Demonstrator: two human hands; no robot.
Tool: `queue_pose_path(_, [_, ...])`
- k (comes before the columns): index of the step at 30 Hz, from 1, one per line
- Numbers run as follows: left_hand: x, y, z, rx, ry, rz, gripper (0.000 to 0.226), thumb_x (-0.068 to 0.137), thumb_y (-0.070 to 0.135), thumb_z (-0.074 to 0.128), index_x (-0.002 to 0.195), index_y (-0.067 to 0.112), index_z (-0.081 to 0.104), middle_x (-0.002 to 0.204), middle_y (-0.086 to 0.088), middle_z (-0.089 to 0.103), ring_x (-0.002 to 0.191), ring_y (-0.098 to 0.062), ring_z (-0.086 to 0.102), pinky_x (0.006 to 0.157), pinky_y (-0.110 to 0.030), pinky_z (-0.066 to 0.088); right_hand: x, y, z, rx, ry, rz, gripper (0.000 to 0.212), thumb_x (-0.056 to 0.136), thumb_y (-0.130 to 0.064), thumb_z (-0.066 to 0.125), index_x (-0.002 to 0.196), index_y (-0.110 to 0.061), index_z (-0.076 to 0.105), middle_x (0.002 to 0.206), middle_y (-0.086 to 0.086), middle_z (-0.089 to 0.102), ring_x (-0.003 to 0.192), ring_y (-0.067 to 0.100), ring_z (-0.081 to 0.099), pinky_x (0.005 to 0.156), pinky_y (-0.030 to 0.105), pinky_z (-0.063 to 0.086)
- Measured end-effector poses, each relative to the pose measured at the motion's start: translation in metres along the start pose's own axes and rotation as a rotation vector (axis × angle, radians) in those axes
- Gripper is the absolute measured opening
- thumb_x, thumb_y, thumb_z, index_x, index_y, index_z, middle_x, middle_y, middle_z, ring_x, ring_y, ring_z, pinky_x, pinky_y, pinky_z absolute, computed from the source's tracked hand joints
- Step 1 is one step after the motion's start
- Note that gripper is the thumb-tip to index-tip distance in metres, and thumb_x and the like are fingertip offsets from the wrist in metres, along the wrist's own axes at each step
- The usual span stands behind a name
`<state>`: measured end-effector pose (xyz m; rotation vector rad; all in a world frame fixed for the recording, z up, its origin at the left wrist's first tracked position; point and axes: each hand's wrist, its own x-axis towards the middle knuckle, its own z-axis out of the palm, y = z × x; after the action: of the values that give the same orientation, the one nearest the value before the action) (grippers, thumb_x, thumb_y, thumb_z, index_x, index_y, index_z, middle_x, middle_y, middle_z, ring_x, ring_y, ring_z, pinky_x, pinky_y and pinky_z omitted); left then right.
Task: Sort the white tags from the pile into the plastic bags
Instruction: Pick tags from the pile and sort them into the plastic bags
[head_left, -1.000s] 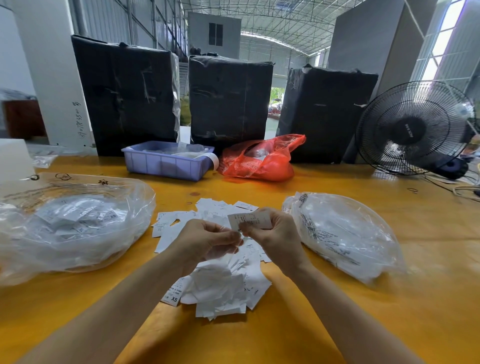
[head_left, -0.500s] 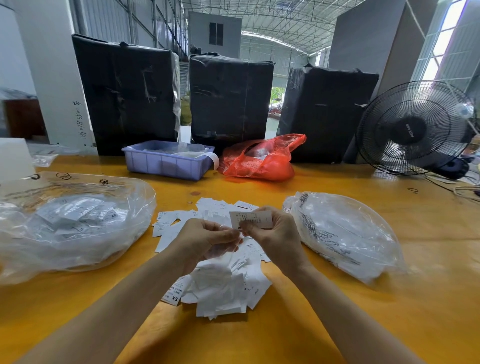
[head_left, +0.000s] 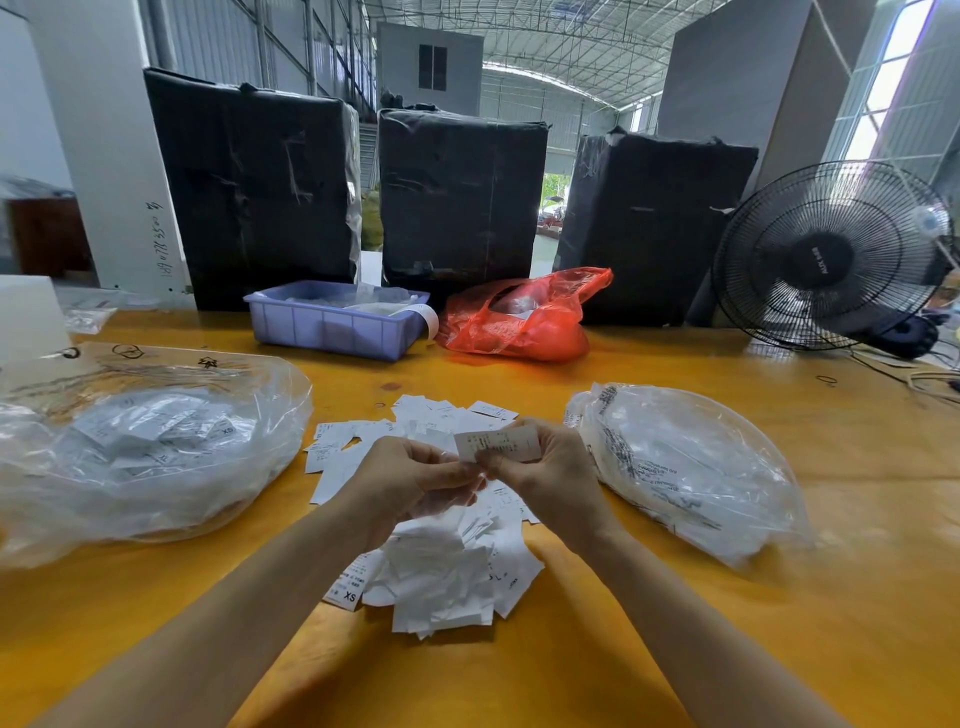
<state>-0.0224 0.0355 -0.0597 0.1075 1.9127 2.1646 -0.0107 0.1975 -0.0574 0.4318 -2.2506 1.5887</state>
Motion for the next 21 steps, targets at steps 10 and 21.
queue_pose_path(10, [0.000, 0.002, -0.001, 0.110, 0.073, 0.015, 0.017, 0.075, 0.019, 0.071, 0.074, 0.003, 0.074, 0.076, -0.020, 0.072, 0.062, -0.022, 0.071, 0.055, -0.024, 0.058, 0.003, -0.002, -0.009, -0.039, -0.309, 0.243, 0.015, 0.087, 0.003, 0.055, 0.102, 0.001, 0.054, 0.077, 0.005, 0.054, 0.065, 0.011, 0.052, 0.059, 0.022, 0.043])
queue_pose_path(21, [-0.004, 0.001, 0.003, 0.112, -0.049, -0.047, 0.034, 0.088, 0.026, 0.059, 0.086, -0.005, 0.070, 0.084, -0.024, 0.072, 0.069, -0.029, 0.072, 0.058, -0.027, 0.059, 0.004, 0.001, -0.011, -0.123, -0.209, 0.139, 0.019, 0.085, -0.005, 0.067, 0.101, 0.001, 0.059, 0.081, 0.011, 0.063, 0.064, 0.015, 0.060, 0.065, 0.033, 0.052])
